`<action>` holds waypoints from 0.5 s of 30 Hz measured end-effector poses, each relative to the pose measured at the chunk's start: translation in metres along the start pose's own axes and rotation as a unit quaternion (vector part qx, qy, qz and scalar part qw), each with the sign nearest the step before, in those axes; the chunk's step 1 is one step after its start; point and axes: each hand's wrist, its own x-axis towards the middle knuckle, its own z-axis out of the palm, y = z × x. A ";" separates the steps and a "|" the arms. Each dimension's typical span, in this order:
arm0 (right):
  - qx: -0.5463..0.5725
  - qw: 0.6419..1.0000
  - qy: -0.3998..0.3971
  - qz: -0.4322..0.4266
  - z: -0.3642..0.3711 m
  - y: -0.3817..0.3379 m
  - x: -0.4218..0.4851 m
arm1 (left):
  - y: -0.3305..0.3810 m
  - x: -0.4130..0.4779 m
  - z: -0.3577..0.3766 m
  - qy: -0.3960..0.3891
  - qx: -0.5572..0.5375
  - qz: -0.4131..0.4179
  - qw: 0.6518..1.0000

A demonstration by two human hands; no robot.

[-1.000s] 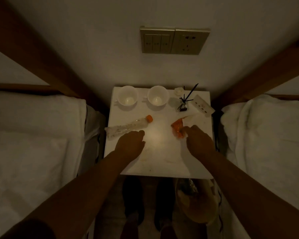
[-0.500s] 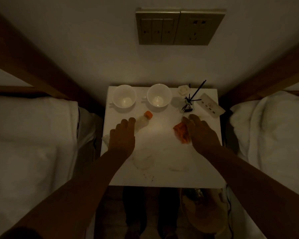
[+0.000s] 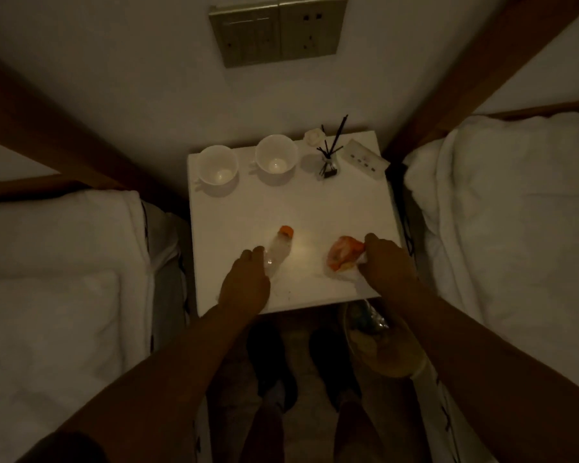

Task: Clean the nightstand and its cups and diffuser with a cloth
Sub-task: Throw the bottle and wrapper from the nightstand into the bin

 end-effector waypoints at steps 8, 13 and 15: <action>0.273 0.942 -0.011 0.193 0.048 0.089 -0.082 | 0.067 -0.085 0.050 -0.098 -0.082 0.002 0.992; 0.248 0.954 -0.055 0.161 0.082 0.142 -0.137 | 0.092 -0.128 0.121 -0.200 -0.120 -0.043 0.971; 0.244 0.955 -0.080 0.149 0.085 0.160 -0.157 | 0.097 -0.134 0.153 -0.201 -0.141 -0.094 0.965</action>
